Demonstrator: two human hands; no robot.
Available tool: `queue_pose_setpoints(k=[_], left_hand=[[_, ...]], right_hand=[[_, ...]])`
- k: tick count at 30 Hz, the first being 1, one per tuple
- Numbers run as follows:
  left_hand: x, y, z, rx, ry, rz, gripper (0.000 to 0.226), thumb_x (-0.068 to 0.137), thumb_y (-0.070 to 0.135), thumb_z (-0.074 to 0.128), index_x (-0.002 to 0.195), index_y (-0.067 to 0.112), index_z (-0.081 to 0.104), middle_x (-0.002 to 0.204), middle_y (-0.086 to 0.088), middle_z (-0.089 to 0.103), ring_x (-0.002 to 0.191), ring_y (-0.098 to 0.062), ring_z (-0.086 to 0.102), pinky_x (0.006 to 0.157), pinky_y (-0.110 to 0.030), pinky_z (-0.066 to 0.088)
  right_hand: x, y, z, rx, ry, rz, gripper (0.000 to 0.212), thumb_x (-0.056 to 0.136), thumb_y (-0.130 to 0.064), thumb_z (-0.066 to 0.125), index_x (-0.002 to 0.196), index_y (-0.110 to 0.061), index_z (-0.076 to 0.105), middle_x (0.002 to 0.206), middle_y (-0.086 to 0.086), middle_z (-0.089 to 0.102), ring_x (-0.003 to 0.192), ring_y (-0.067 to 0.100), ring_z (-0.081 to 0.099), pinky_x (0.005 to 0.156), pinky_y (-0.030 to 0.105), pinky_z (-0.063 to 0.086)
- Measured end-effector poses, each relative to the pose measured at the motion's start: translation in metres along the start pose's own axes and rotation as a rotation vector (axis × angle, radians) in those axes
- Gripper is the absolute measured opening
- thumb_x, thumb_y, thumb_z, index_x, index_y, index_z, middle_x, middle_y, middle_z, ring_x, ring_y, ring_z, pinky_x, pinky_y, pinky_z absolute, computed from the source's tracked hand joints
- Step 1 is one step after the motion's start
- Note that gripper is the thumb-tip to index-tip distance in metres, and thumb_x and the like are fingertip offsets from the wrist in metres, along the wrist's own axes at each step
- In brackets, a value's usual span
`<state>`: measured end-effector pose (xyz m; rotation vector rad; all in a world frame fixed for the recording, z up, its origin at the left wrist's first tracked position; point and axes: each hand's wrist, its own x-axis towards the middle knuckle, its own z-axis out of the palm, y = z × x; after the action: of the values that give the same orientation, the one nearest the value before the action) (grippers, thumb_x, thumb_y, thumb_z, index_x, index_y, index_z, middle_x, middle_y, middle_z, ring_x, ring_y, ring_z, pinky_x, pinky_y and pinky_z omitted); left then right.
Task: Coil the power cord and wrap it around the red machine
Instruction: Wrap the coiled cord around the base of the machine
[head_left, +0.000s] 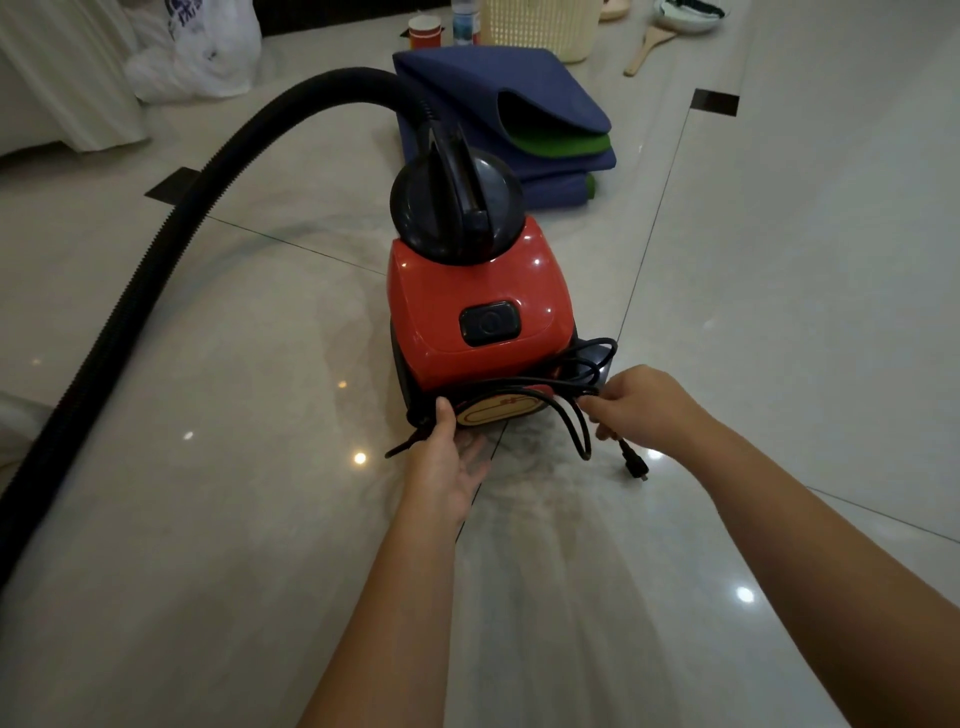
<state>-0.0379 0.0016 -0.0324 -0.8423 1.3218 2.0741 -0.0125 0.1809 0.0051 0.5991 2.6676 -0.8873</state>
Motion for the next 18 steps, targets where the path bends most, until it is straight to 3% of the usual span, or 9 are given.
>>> queue_pose_setpoints(k=[3,6,9,11,14,18], left_hand=[[-0.002,-0.003,0.000,0.125,0.002,0.026,0.061,0.093,0.046,0.040,0.137,0.004,0.040,0.138,-0.021,0.049,0.126,-0.031,0.052,0.097,-0.043,0.042],[-0.002,-0.002,0.000,0.226,0.052,0.073,0.057,0.093,0.048,0.039,0.130,0.007,0.047,0.120,-0.014,0.061,0.107,-0.026,0.062,0.084,-0.038,0.048],[-0.001,-0.002,-0.002,0.346,0.108,0.135,0.042,0.091,0.050,0.040,0.100,0.011,0.055,0.085,-0.003,0.067,0.077,-0.016,0.065,0.060,-0.027,0.041],[0.001,-0.002,-0.003,0.388,0.121,0.163,0.036,0.092,0.048,0.041,0.084,0.015,0.052,0.076,-0.005,0.066,0.070,-0.015,0.064,0.055,-0.025,0.036],[0.000,-0.004,-0.004,0.374,0.123,0.192,0.033,0.094,0.042,0.043,0.079,0.014,0.051,0.076,-0.006,0.065,0.068,-0.015,0.063,0.049,-0.019,0.038],[-0.002,-0.007,-0.007,0.338,0.156,0.281,0.032,0.098,0.032,0.040,0.078,0.011,0.054,0.074,-0.007,0.066,0.061,-0.014,0.061,0.034,-0.009,0.036]], right_hand=[[-0.004,-0.002,0.000,-0.030,0.145,-0.171,0.038,0.077,-0.044,0.065,0.089,-0.008,0.056,0.090,0.005,0.059,0.081,0.020,0.054,0.066,0.030,0.043],[-0.006,-0.001,0.007,-0.147,0.093,-0.317,0.052,0.070,-0.044,0.072,0.109,-0.017,0.052,0.112,0.000,0.050,0.104,0.018,0.044,0.084,0.027,0.040],[-0.001,0.002,0.011,-0.263,0.193,-0.363,0.044,0.076,-0.035,0.071,0.111,-0.014,0.057,0.117,0.005,0.055,0.110,0.024,0.045,0.086,0.026,0.036],[0.002,0.000,0.013,-0.265,0.242,-0.390,0.033,0.079,-0.029,0.068,0.106,-0.011,0.062,0.111,0.008,0.060,0.106,0.026,0.049,0.085,0.030,0.039],[0.005,-0.002,0.018,-0.157,0.323,-0.399,0.018,0.082,-0.018,0.064,0.095,-0.006,0.063,0.098,0.009,0.063,0.092,0.026,0.056,0.075,0.032,0.042],[0.005,-0.006,0.022,-0.072,0.399,-0.391,0.012,0.083,-0.008,0.060,0.093,-0.004,0.055,0.088,0.006,0.056,0.074,0.018,0.044,0.063,0.028,0.034]])
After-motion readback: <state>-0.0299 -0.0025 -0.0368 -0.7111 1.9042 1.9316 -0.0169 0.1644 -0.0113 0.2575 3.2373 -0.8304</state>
